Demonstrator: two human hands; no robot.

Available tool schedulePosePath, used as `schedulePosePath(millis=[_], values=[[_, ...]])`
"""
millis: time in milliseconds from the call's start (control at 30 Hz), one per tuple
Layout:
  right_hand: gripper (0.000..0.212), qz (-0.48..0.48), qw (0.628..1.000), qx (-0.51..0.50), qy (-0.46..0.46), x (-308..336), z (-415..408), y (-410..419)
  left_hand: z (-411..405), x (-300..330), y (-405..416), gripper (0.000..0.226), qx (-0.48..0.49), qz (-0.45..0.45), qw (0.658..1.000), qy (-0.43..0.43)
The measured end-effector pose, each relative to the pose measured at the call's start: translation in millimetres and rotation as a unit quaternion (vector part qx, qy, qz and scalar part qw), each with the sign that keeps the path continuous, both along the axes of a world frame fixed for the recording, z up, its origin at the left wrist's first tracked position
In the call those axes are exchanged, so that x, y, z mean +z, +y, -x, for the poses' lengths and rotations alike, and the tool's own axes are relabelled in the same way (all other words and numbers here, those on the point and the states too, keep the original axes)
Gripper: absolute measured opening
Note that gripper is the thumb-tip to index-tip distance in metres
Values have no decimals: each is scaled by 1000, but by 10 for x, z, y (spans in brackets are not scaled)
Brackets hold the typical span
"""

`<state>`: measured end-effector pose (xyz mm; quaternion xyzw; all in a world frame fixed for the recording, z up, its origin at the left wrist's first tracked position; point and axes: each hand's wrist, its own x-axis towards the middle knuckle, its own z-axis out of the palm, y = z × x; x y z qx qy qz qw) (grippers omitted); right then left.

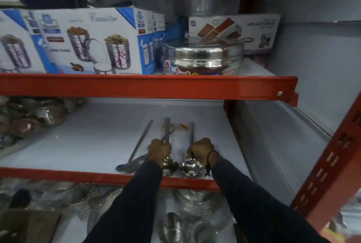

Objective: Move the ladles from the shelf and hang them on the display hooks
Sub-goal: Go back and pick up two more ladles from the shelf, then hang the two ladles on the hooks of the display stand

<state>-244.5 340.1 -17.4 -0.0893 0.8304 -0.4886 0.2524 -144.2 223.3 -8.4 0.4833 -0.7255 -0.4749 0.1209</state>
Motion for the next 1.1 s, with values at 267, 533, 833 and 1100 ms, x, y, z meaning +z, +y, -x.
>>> schedulePosePath(millis=[267, 533, 833, 1100], values=[[11, 83, 994, 76, -12, 549, -518, -466, -852, 378, -576, 26, 99, -67, 979, 164], [11, 97, 950, 294, -30, 1056, -2013, -1123, -2641, 724, -872, 8, 240, -2, 932, 271], [25, 161, 819, 539, -110, 1235, -4511, -1612, -5373, 979, -204, 13, 441, 132, 857, 231], [25, 162, 630, 741, -166, 1453, -6523, -1346, -6929, 1342, 1210, 6, 653, 226, 700, 180]])
